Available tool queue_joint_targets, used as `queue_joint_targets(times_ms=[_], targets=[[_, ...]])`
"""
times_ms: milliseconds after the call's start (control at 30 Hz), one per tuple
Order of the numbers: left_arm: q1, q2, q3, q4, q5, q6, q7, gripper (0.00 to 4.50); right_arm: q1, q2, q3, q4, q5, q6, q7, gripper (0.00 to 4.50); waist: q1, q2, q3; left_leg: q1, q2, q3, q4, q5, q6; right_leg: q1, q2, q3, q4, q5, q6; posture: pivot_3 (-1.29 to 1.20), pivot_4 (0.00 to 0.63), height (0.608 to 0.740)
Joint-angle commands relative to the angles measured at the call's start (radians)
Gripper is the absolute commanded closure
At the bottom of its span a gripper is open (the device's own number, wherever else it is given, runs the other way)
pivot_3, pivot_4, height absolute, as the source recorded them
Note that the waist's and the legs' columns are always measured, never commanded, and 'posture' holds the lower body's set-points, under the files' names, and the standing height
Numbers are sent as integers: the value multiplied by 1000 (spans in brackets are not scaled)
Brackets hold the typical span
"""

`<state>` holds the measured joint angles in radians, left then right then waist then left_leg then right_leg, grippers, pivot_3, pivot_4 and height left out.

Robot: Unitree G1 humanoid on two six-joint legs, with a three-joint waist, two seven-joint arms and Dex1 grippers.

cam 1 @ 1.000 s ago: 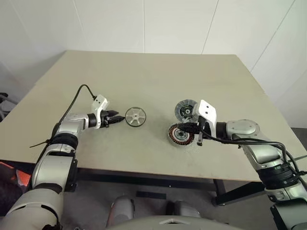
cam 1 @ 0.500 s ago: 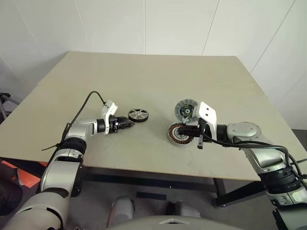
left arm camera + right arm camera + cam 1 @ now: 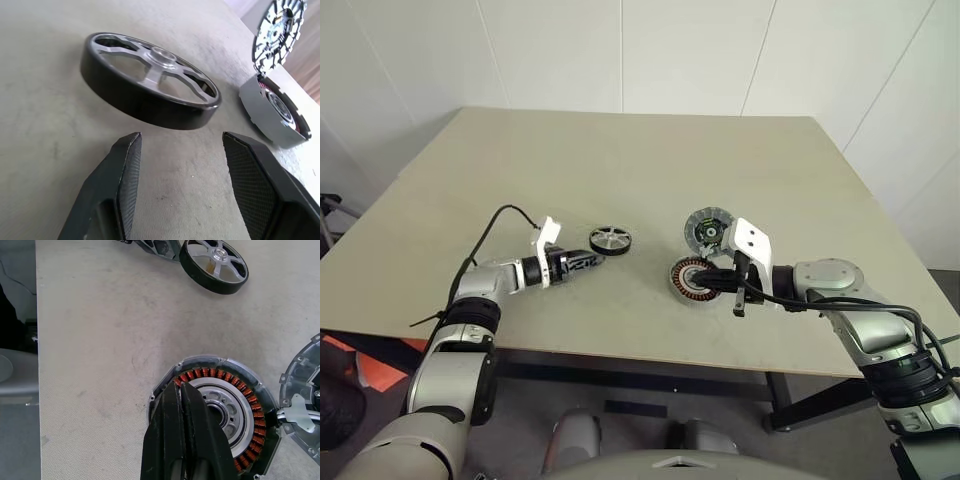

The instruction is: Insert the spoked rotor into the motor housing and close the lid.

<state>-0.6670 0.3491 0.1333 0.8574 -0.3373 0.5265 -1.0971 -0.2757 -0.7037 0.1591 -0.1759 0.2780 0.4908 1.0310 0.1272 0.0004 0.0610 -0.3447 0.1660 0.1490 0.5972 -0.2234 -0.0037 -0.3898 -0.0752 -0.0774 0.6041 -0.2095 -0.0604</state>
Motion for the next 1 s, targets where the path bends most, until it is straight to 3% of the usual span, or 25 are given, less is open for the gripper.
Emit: queue_joint_targets(times_ms=[33,500,933,1000], targets=[[-26,0,66,22,-55,68,51,1737,-10,-6,-17,-48,19,0,5,4470,0,0,0,0,0,0,0,0,0,0,0,0,0,0,0,0,0,740],[-35,-76,144,-2,-142,214,163,1737,11,-11,-14,-50,14,2,8,4470,4,1,0,7,0,1,0,0,0,6,-1,0,-2,-1,1,0,0,740],[-106,-176,134,90,-105,126,239,1737,23,-7,-11,-53,8,7,-5,4470,11,1,0,0,0,1,0,-1,3,5,-1,-1,-6,-1,2,0,0,740],[-105,-171,127,90,-99,123,237,2161,26,-9,-13,-53,8,8,-8,4500,11,1,0,0,1,1,-1,-1,3,5,-1,-1,-6,-1,3,0,0,740]])
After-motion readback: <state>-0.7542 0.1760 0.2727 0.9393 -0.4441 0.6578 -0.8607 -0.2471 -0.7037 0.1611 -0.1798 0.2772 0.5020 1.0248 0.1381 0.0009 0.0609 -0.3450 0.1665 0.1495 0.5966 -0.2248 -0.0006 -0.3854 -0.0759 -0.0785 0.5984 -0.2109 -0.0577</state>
